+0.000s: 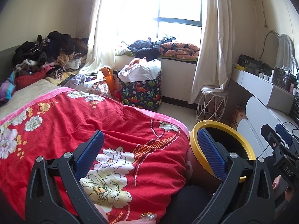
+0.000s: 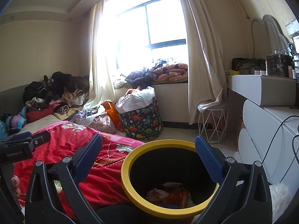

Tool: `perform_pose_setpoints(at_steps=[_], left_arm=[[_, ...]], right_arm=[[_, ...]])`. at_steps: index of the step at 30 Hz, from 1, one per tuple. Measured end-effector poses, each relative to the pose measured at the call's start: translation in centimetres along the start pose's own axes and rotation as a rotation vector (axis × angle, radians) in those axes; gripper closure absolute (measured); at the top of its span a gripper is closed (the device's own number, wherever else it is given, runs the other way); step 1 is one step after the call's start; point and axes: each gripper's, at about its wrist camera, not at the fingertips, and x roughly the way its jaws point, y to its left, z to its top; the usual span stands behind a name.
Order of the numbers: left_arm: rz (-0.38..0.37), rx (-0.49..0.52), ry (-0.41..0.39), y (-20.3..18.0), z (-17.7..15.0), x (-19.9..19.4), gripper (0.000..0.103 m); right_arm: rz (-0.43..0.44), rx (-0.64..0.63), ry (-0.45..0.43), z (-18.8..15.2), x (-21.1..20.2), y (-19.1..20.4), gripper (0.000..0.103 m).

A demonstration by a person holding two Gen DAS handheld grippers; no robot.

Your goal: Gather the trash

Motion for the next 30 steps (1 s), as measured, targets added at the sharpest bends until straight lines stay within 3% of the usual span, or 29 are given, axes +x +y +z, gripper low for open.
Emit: perform_pose_setpoints(at_steps=[30], left_arm=[[0.005,-0.005,0.007,0.16,0.22,0.11,0.011]], right_arm=[[0.0,0.003,-0.002,0.02,-0.02,-0.11,0.006]])
